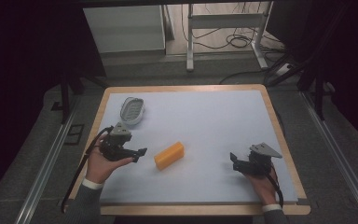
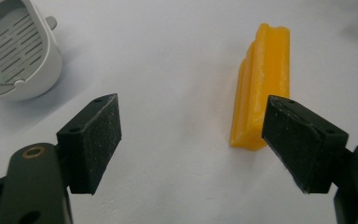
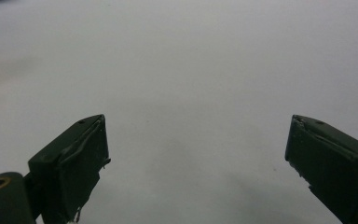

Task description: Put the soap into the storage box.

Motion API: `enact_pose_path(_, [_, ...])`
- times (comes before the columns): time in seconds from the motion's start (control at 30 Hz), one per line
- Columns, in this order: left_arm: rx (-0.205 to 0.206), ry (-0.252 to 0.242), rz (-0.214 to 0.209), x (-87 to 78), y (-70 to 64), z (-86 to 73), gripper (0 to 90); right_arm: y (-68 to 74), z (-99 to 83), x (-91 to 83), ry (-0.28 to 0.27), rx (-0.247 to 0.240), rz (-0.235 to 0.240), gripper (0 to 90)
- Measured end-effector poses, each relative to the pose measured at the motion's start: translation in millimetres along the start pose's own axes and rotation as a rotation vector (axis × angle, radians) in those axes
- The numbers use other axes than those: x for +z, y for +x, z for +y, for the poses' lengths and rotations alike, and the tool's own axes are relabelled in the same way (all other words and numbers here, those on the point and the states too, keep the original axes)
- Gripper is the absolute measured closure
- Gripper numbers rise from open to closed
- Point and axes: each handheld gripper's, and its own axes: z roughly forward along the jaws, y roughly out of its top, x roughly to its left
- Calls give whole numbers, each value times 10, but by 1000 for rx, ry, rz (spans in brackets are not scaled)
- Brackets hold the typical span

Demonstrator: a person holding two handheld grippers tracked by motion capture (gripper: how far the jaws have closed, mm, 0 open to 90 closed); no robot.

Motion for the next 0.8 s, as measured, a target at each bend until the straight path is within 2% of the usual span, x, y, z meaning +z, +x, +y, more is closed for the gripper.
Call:
enact_pose_path(0.63, [65,18,-29,70,-212,249,202,2,1,2,3,-3,-2,60])
enact_pose_path(0.8, [75,33,-50,144,-288,288,202,-3,1,3,3,0,0,60])
